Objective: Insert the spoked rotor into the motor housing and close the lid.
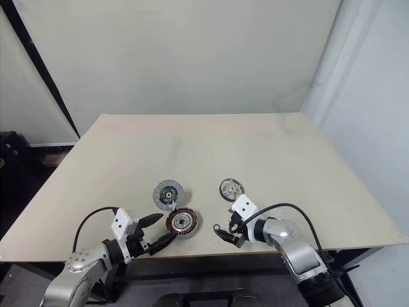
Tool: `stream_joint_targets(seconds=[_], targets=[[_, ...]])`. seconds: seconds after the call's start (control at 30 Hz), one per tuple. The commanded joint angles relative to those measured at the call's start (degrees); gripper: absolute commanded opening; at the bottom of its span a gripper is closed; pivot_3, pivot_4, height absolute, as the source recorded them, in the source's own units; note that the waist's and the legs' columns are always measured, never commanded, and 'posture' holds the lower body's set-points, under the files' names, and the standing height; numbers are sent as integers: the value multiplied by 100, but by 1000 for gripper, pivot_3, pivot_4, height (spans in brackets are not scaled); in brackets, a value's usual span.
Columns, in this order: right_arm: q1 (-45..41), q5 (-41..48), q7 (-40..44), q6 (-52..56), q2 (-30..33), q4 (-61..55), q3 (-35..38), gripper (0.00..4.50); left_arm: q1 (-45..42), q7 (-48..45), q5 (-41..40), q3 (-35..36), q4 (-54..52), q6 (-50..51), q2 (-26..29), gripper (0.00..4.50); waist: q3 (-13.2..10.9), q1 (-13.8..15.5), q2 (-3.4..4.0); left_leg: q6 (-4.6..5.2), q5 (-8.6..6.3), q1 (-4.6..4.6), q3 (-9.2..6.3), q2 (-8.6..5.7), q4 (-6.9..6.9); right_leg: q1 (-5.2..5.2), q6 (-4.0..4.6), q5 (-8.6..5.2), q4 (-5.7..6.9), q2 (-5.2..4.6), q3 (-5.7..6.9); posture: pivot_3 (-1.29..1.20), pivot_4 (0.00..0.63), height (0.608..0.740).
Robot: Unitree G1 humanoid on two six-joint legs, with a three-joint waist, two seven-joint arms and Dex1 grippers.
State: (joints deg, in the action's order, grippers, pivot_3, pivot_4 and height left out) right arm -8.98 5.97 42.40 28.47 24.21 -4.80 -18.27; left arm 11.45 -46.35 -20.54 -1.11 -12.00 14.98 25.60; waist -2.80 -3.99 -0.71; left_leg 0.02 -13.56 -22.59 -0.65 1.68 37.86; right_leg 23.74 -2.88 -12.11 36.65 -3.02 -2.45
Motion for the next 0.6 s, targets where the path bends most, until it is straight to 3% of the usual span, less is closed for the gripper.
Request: stream_joint_targets(seconds=[0.03, 0.6], targets=[[-162, -104, -80, 14, -50, -20, -47, 4500, -10, -115, 0, -124, -240, -46, 91, 4479, 0, 0, 0, 0, 0, 0, 0, 0, -1, 1, 0, 0, 0, 0, 1, 0, 0, 740], [-387, -382, -206, -239, -542, 811, -329, 4500, 86, -85, 197, -391, -110, -219, 158, 4479, -1, -2, 2, 0, 0, -2, 0, 2, -4, 5, 0, 0, 2, 1, 4, 0, 0, 740]])
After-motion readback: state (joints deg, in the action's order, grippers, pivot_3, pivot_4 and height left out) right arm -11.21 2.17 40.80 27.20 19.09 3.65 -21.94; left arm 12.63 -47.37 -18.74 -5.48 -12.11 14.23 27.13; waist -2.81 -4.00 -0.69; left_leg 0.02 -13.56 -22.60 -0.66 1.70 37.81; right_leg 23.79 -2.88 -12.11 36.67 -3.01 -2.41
